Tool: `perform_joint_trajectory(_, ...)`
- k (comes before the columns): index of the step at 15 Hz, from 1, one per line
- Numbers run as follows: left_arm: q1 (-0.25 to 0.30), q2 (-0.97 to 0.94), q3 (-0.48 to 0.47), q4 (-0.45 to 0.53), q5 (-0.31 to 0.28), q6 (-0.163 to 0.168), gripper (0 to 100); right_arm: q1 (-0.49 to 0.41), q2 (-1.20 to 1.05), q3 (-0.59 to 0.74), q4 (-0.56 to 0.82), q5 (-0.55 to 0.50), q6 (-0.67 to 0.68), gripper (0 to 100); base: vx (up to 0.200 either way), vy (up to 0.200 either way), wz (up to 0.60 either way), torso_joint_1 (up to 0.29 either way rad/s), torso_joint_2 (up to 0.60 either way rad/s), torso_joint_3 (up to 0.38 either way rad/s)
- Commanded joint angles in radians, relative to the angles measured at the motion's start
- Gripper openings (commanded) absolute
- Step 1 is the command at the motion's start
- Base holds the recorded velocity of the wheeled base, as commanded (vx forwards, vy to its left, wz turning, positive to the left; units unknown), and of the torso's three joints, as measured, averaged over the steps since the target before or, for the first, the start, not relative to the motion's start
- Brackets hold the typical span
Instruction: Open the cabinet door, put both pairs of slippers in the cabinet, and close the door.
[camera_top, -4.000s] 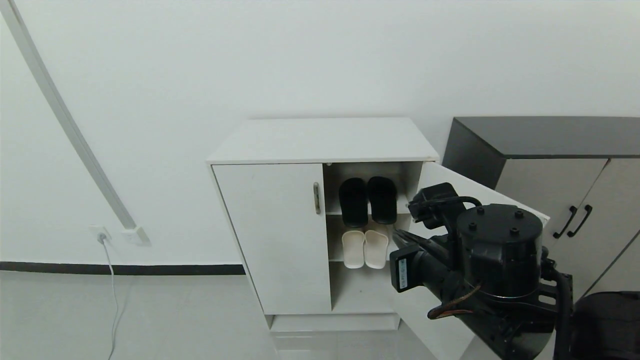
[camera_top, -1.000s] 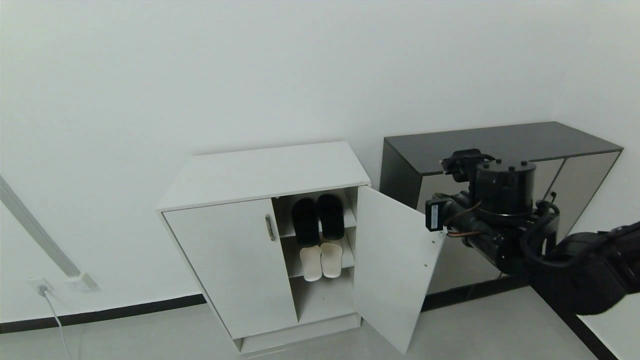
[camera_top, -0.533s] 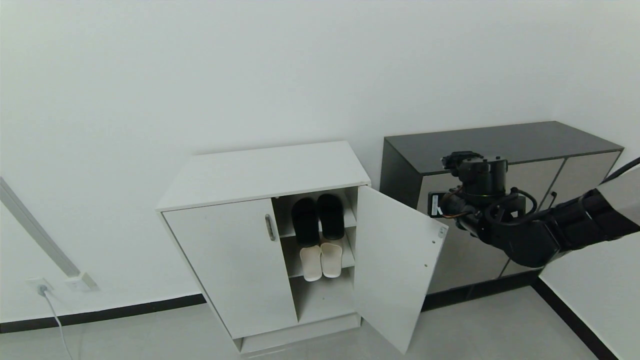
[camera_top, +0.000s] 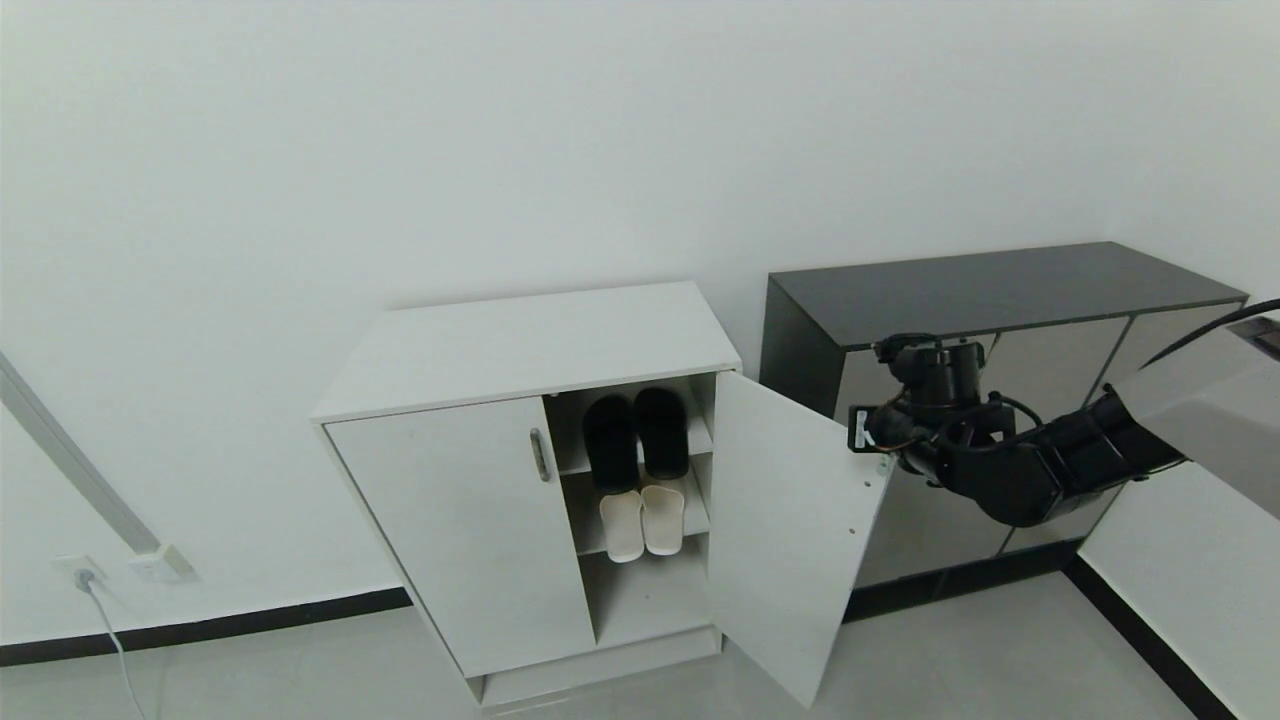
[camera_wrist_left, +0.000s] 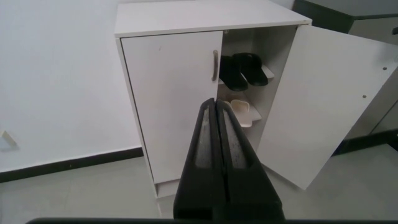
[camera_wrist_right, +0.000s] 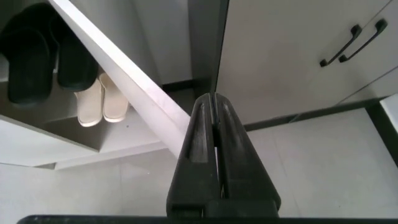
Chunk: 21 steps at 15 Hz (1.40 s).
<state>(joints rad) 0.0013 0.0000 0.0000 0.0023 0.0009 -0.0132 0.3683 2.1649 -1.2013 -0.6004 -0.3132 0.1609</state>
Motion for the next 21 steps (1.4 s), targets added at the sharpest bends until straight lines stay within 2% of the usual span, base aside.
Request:
perform_joint_trajectory(1, 0.000, 0.000, 0.000, 0.001, 0.001, -0.001, 0, -0.011, 0.013, -0.003, 0.001, 0.006, 0.000, 0, 0.000, 0.000, 0.00, 0.000, 0.00, 0.000)
perform_joint_trajectory(14, 0.000, 0.000, 0.000, 0.001, -0.001, -0.001, 0, 0.006, 0.004, 0.031, 0.045, 0.037, -0.001, 0, 0.000, 0.000, 0.00, 0.000, 0.00, 0.000)
perform_joint_trajectory(16, 0.000, 0.000, 0.000, -0.001, -0.001, -0.001, 0, 0.031, -0.013, 0.052, 0.045, 0.037, -0.001, 0, 0.000, 0.000, 0.00, 0.000, 0.00, 0.000)
perform_joint_trajectory(21, 0.000, 0.000, 0.000, 0.001, -0.001, -0.002, 0, 0.185, -0.057, 0.121, 0.044, 0.037, 0.002, 0, 0.000, 0.000, 0.00, 0.000, 0.00, 0.000)
